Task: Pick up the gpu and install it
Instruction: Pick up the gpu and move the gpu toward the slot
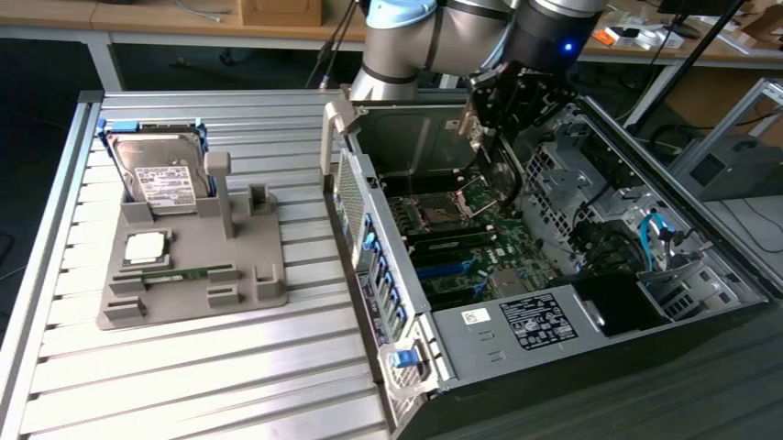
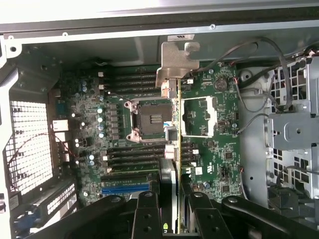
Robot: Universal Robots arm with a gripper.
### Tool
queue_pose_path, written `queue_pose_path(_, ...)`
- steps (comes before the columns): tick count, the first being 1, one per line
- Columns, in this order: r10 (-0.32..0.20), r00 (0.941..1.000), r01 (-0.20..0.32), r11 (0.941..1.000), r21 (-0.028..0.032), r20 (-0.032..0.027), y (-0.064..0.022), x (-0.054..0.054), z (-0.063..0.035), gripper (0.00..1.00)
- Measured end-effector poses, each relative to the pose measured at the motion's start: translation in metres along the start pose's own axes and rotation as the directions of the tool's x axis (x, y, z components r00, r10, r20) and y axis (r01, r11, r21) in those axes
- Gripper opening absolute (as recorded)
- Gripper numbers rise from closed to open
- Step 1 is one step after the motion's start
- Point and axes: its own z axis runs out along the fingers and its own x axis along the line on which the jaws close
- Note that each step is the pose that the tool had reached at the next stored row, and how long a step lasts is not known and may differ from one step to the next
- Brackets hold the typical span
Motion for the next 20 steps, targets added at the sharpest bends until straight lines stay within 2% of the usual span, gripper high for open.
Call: queue_pose_path(20,0.0,1.0,0.0,1.0,-0.0001,0.0,0.0002,-0.0045,0.004,0.27)
